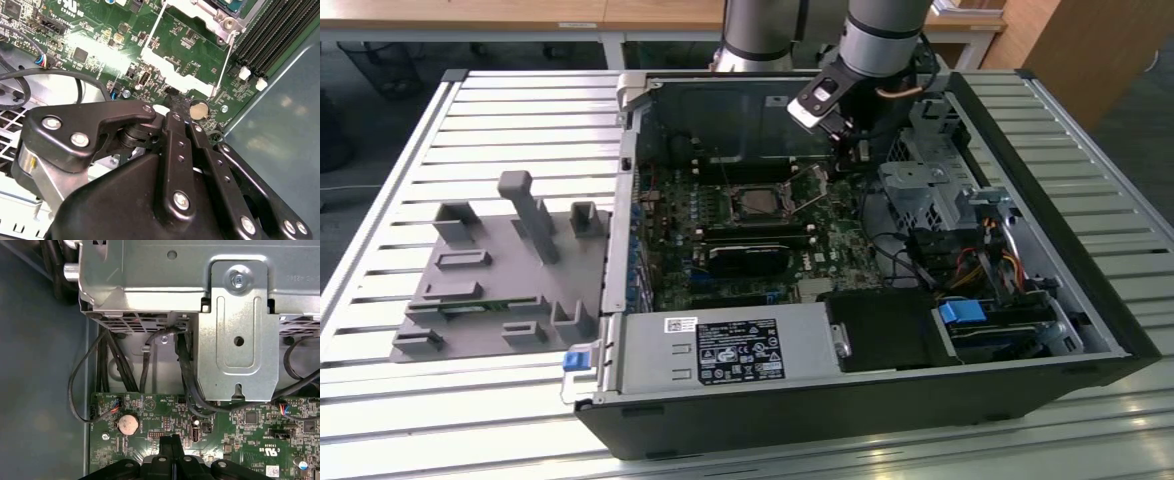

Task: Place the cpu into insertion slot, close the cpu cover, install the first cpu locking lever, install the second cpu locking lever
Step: 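Close the cpu cover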

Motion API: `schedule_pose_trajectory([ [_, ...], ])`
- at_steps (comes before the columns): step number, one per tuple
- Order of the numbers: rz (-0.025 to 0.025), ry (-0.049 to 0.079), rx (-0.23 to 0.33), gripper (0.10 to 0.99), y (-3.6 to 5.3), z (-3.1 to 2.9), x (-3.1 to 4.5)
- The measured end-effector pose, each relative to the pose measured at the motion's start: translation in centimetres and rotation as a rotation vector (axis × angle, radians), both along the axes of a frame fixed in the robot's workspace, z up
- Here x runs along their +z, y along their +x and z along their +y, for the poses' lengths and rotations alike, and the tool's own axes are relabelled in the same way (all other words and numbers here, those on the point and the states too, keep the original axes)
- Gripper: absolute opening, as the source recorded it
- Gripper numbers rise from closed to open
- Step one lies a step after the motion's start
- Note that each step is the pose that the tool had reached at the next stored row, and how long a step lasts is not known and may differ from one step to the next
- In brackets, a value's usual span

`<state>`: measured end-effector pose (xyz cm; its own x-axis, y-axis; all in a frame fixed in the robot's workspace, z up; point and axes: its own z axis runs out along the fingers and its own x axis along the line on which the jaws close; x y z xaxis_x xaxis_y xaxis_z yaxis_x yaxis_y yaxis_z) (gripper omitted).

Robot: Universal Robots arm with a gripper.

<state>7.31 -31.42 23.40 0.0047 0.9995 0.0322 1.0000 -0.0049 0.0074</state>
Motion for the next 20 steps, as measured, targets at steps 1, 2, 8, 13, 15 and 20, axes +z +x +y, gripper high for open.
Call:
schedule_pose_trajectory([
  [1,0.0,0.0,0.0,0.106,-0.14,0.0,0.0],
  [2,0.0,0.0,0.0,0.106,-0.31,0.0,-0.01],
  [8,0.0,0.0,0.0,0.106,-1.17,-0.01,0.01],
  [13,0.0,0.0,0.0,0.106,-1.58,0.0,0.26],
  [15,-0.0001,0.0,0.0,0.106,-1.79,0.01,0.35],
  [20,0.0,0.0,0.0,0.106,-2.46,0.0,0.39],
])
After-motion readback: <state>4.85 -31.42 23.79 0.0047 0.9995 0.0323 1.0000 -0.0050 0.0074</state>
